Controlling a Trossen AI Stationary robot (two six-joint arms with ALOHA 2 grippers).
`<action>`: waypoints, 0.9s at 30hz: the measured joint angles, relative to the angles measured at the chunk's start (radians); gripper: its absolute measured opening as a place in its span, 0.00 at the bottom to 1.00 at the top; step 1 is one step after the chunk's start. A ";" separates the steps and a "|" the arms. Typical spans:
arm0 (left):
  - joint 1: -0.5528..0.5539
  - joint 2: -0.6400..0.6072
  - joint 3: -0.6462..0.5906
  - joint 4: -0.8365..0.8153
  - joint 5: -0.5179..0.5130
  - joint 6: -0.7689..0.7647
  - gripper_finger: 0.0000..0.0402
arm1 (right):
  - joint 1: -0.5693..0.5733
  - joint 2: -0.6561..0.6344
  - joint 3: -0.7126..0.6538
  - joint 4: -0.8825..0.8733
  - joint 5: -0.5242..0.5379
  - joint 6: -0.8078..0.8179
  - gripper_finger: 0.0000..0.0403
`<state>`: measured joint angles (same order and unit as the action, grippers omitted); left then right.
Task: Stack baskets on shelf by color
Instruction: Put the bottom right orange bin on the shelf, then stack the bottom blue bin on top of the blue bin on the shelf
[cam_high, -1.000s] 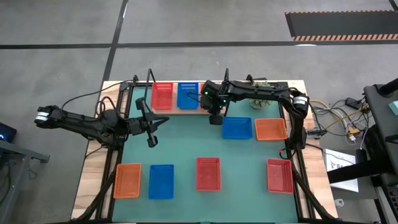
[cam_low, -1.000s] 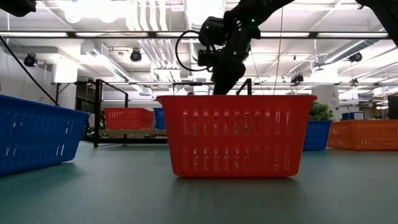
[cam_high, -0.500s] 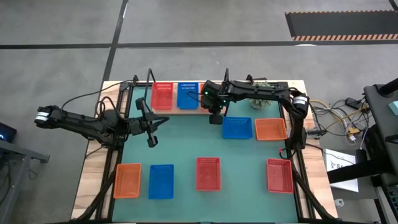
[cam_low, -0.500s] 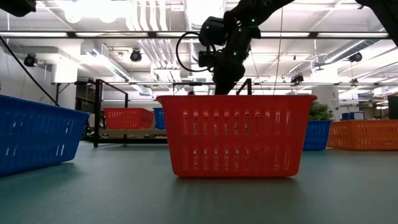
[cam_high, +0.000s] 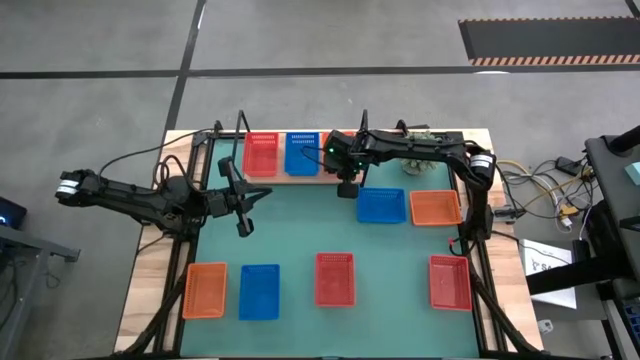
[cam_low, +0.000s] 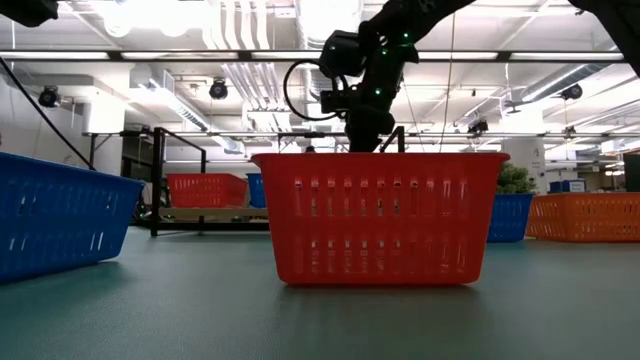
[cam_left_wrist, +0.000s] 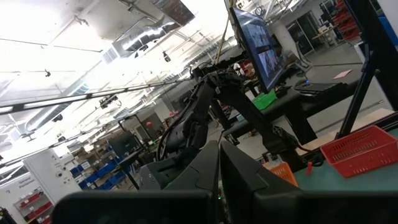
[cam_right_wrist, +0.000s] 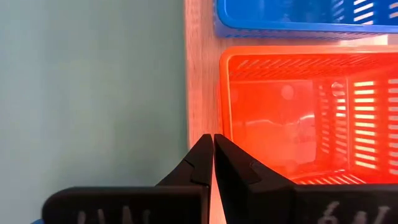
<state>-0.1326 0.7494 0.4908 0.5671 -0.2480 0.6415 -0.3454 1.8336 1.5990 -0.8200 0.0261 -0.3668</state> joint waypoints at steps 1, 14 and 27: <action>0.000 0.000 0.000 0.000 0.000 0.000 0.00 | 0.000 0.000 0.000 0.000 0.000 0.000 0.02; 0.000 0.000 0.000 0.000 0.000 0.000 0.00 | 0.099 -0.102 -0.044 0.009 -0.126 0.031 0.02; 0.000 0.054 0.000 0.006 0.002 -0.062 0.00 | 0.319 -0.389 -0.633 0.797 -0.045 0.021 0.02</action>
<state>-0.1325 0.8038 0.4904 0.5730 -0.2463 0.5790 -0.0262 1.4444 0.9658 -0.0230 -0.0189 -0.3456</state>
